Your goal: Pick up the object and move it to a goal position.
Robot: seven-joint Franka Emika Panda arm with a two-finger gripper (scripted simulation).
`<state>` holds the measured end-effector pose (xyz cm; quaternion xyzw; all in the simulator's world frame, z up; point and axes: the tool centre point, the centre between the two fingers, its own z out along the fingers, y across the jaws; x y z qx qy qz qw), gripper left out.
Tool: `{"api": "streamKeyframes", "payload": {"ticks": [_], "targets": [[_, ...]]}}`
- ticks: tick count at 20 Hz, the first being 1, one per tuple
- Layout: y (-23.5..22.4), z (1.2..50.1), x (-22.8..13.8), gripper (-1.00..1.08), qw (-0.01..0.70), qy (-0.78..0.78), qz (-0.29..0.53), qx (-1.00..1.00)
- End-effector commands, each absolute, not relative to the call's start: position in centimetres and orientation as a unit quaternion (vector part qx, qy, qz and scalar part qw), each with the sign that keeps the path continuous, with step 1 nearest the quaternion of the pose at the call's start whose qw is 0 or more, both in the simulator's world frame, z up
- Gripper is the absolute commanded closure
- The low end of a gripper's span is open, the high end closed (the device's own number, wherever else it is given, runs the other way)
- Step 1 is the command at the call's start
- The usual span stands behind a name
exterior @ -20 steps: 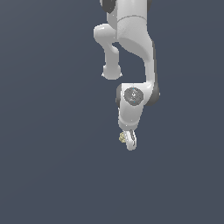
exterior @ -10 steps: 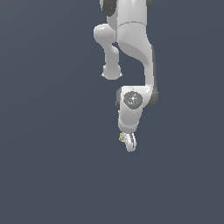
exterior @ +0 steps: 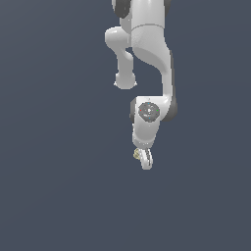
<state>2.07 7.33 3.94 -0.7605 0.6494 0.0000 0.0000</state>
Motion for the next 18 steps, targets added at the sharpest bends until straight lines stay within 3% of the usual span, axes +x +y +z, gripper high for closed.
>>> {"api": "streamKeyframes", "payload": {"ticks": [1,18], "targets": [[7.4,4.1,1.9,1.08,0.0,0.649,0.0,-0.761],[9.9,11.1,-4.3,1.08,0.001,0.649,0.001,-0.761]]}}
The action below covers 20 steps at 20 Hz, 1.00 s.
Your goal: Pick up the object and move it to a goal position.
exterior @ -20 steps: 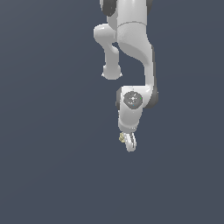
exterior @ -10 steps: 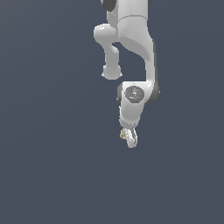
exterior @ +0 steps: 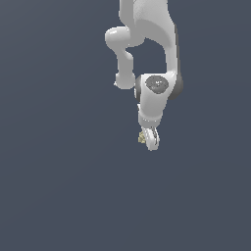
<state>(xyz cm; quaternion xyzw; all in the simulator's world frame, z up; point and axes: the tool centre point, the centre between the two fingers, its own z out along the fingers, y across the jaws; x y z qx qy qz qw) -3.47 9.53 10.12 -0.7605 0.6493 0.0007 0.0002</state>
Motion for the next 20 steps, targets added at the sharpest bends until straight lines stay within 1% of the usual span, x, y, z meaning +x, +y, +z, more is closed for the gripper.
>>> {"api": "streamKeyframes", "payload": {"ticks": [1,11,20], "targets": [[10.1,11.8,-4.9,1.08,0.001,0.649,0.001,-0.761],[12.0,17.2,-9.4,1.08,0.0,0.649,0.0,-0.761],[12.8,19.3,-11.0,1.08,0.0,0.649,0.0,-0.761]]}}
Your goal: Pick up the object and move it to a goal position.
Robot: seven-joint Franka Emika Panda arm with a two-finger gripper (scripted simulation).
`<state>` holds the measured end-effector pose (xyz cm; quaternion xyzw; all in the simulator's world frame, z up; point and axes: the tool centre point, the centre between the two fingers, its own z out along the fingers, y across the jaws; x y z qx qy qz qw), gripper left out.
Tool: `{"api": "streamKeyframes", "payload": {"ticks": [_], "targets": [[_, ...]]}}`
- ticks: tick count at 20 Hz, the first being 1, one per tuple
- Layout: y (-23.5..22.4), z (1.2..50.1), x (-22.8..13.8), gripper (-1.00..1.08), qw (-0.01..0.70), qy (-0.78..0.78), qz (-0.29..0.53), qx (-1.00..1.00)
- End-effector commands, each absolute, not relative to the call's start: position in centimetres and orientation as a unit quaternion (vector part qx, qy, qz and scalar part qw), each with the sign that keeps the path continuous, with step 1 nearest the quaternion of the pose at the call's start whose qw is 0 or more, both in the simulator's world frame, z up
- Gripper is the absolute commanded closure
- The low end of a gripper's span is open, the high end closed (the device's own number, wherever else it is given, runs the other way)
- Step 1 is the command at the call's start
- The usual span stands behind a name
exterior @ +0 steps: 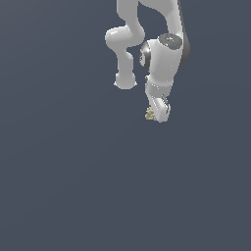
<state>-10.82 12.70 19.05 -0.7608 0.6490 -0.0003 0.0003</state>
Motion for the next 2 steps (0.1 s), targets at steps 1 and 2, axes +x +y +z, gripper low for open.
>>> {"api": "streamKeyframes", "payload": {"ticks": [1,2], "targets": [[12.79,19.32,-11.02,1.08,0.0,0.649,0.0,-0.761],[12.8,19.34,-11.03,1.08,0.0,0.649,0.0,-0.761]]}}
